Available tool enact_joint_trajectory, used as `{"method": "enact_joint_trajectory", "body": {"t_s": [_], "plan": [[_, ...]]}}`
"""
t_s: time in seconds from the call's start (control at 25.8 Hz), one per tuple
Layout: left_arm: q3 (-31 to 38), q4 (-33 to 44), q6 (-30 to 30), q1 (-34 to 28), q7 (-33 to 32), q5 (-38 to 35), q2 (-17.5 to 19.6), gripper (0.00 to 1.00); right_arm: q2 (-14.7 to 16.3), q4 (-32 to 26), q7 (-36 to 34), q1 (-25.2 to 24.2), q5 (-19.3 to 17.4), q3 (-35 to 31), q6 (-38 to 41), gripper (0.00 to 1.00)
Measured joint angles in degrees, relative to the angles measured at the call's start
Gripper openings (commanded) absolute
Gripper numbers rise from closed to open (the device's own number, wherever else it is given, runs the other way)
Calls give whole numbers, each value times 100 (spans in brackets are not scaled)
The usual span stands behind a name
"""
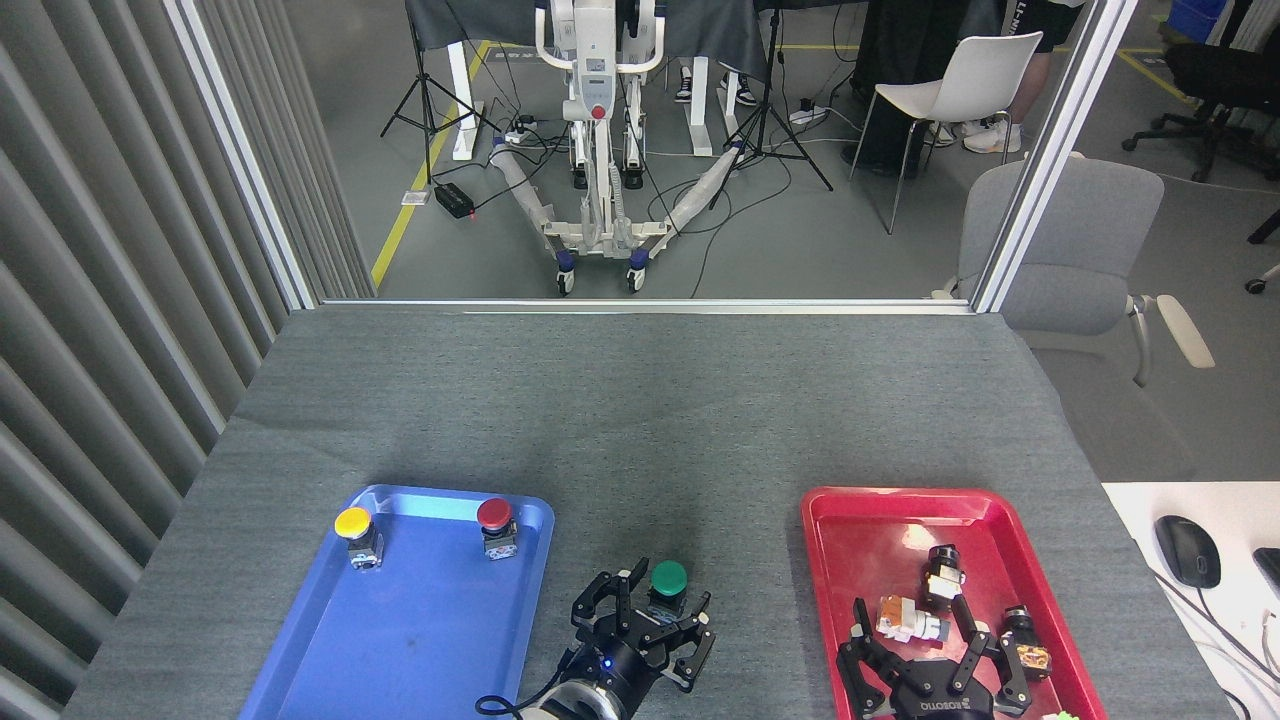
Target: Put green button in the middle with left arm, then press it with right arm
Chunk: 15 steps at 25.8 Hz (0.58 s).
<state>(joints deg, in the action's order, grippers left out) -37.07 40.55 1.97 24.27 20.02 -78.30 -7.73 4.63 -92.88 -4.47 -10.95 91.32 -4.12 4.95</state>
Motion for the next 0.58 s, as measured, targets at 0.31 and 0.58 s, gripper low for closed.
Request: {"method": "enact_joint_trajectory", "body": {"t_s": [0.31, 0.58], "plan": [[227, 1746, 93, -742, -119, -35, 438, 100, 25, 7, 0, 3, 0, -1, -23, 100], [1345, 4326, 484, -2134, -264, -59, 1581, 100, -15, 85, -32, 20, 0, 70, -22, 86]]}}
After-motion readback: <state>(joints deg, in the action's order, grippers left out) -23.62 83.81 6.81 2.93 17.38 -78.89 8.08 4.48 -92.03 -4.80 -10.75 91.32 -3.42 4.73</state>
